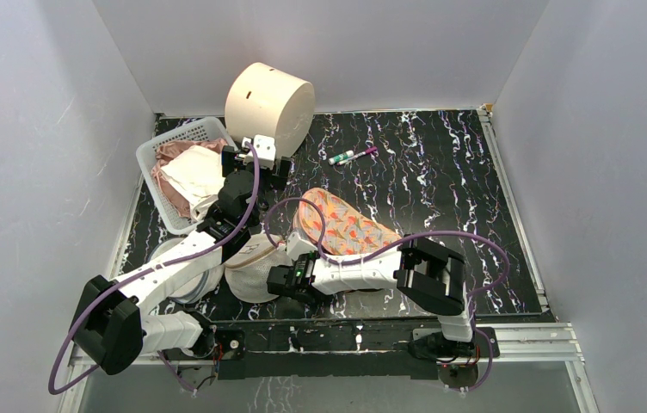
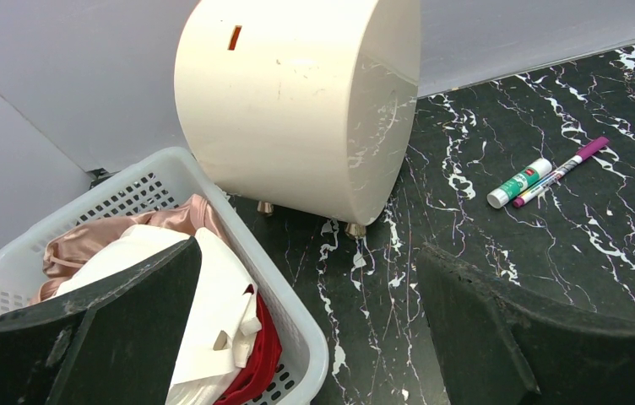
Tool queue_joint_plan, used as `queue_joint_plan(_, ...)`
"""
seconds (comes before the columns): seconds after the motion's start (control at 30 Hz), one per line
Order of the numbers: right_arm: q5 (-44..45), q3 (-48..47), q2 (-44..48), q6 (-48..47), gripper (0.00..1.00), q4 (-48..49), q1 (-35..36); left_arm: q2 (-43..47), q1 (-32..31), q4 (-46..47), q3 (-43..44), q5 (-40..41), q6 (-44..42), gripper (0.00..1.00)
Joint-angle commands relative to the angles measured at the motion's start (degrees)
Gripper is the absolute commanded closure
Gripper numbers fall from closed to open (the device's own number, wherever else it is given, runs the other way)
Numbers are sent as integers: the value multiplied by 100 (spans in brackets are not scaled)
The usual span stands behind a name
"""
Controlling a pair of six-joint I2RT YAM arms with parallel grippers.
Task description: Unzip the laundry bag and remove the bra
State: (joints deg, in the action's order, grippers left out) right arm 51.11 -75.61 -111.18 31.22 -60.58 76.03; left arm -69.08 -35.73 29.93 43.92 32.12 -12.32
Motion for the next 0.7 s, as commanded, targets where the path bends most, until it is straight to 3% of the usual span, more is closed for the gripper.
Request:
queue_joint_plan(0.0, 216, -274, 207, 112, 97, 15, 24, 134, 48, 101, 135, 6, 63, 2)
queue_joint_plan(0.17, 154, -276, 877, -143, 100, 188, -17, 125, 51, 93, 140, -8, 72, 2)
queue_joint_plan(0.3, -549, 136, 1755, -845, 100, 1030, -320, 124, 57, 83, 152, -30, 89, 2)
queue_joint_plan(0.47, -2041, 926, 2999, -1677, 100, 2475, -1260, 123, 57, 79, 151, -50, 102, 2)
queue_joint_plan(0.67, -3771, 1483, 3963, -1958, 100, 3469, -2994, 99, 55, 51, 152, -98, 151, 2)
